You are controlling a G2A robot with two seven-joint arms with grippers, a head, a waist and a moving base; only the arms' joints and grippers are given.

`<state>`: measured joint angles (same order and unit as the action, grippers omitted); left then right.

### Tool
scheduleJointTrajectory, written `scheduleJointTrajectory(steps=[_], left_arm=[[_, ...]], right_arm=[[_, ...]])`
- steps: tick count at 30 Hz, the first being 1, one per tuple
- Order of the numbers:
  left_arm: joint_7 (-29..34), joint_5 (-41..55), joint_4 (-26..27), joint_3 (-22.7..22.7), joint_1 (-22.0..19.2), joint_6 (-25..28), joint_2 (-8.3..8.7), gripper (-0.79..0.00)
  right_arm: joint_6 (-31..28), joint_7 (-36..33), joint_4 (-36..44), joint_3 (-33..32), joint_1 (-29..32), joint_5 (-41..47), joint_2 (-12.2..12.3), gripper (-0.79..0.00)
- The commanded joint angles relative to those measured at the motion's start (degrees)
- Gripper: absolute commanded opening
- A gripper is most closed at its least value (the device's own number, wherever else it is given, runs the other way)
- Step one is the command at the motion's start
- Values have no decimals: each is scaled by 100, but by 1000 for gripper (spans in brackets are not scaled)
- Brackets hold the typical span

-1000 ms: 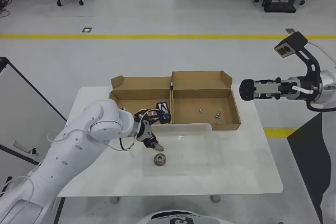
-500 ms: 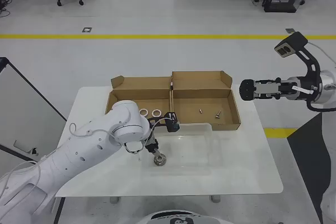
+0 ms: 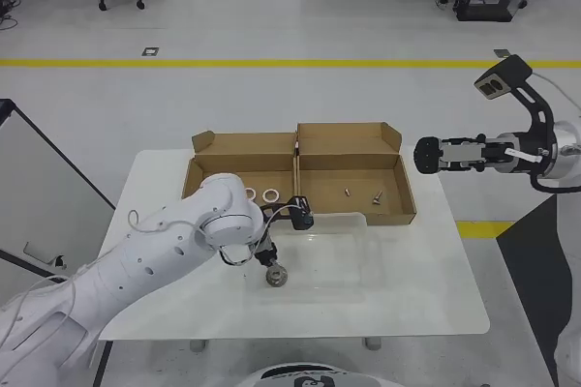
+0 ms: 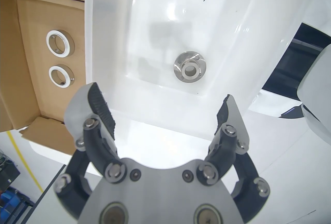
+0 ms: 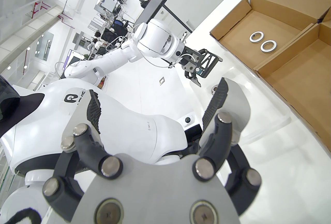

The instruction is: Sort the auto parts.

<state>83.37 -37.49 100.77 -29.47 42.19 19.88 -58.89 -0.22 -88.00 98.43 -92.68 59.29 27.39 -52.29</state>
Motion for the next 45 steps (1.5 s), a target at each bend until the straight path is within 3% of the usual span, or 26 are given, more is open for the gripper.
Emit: scheduleJointTrajectory(steps=[1,15,16,17,18,21,25,30,45], left_arm=[[19,-78,-30,112,-37,52,-45,0],[64,-92,-384,681,-418,39,-360,0],[71,-88,-392,710,-435,32,-372,-117],[74,-82,-387,747,-448,29,-381,-169],[86,-78,-373,794,-461,17,-386,-314],[108,-58,-317,917,-501,-5,-391,-391],[115,-2,-330,1024,-501,-12,-380,-397],[130,-22,-401,1135,-505,-28,-381,-459],[65,154,-660,1554,-644,38,-492,-416]], right_arm=[[0,0,0,0,0,0,0,0],[0,0,0,0,0,0,0,0],[0,0,0,0,0,0,0,0],[0,0,0,0,0,0,0,0],[0,0,0,0,0,0,0,0],[0,0,0,0,0,0,0,0],[0,0,0,0,0,0,0,0],[0,0,0,0,0,0,0,0],[0,0,0,0,0,0,0,0]])
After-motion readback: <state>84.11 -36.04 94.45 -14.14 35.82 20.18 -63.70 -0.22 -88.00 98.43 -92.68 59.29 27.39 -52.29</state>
